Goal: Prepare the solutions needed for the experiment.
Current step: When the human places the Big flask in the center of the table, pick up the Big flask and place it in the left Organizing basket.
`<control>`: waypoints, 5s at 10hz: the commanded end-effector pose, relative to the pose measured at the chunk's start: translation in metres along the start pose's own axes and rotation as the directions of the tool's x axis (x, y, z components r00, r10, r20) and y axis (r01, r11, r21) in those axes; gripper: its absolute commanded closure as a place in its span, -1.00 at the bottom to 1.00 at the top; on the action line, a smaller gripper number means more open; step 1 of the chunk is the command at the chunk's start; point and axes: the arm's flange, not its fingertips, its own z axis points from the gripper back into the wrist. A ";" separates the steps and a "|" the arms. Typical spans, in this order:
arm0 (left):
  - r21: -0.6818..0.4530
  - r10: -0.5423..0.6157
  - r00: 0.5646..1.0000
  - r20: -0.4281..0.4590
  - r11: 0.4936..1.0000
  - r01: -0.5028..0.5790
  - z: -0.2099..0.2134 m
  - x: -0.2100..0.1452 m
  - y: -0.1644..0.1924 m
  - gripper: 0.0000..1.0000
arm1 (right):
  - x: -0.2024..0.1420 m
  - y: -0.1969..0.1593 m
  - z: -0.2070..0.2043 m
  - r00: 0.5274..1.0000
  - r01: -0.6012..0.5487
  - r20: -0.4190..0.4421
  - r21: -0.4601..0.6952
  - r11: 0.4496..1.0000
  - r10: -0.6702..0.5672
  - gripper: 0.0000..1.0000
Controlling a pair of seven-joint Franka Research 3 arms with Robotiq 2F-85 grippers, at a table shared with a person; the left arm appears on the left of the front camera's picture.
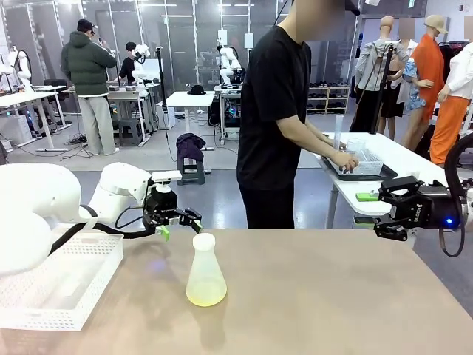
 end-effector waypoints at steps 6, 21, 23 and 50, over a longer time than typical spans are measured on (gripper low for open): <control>-0.100 0.005 0.999 0.050 0.995 0.000 0.016 -0.002 0.053 -1.00 | 0.001 0.001 0.000 1.000 -0.003 0.003 0.015 1.000 0.003 -0.21; -0.099 -0.103 0.993 0.060 0.989 0.109 -0.034 -0.027 0.048 -1.00 | 0.001 0.001 0.000 1.000 -0.003 0.003 0.015 1.000 0.003 -0.21; -0.127 -0.102 0.992 0.076 0.986 0.111 -0.039 -0.038 0.055 -1.00 | 0.001 0.001 0.000 1.000 -0.003 0.003 0.015 1.000 0.003 -0.21; -0.253 -0.064 0.978 0.199 0.961 0.115 -0.068 -0.046 0.082 1.00 | 0.001 0.001 0.000 1.000 -0.003 0.003 0.015 1.000 0.003 -0.21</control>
